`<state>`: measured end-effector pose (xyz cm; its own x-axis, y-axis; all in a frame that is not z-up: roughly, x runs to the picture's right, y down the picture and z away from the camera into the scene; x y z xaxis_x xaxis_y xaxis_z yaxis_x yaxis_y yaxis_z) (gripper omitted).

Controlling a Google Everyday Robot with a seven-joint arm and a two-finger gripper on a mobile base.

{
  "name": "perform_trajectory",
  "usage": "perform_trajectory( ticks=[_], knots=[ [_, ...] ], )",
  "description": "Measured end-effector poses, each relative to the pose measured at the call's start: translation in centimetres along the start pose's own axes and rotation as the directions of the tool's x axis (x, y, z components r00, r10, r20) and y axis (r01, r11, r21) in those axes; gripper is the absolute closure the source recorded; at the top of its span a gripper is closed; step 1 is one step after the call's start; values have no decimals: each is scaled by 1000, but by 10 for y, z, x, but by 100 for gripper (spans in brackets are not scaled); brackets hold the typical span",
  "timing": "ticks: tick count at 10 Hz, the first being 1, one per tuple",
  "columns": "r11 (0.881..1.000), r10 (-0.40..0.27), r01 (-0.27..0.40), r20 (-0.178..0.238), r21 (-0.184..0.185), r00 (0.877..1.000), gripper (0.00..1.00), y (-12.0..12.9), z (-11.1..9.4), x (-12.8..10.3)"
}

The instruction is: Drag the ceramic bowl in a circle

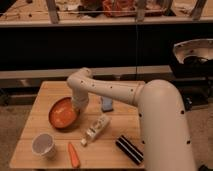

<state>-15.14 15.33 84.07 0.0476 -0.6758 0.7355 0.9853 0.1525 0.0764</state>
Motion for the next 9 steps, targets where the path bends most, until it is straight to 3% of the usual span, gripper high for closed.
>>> perform_trajectory(
  ticks=[2,4,6,9],
  knots=[
    [1000,-23,23,13,11,1000,100,-1,12,-31],
    [998,-61,61,20,10,998,100,-20,19,-40],
    [996,-94,94,25,8,995,100,-43,24,-39],
    [994,-109,109,29,1,994,100,-62,25,-10]
  ],
)
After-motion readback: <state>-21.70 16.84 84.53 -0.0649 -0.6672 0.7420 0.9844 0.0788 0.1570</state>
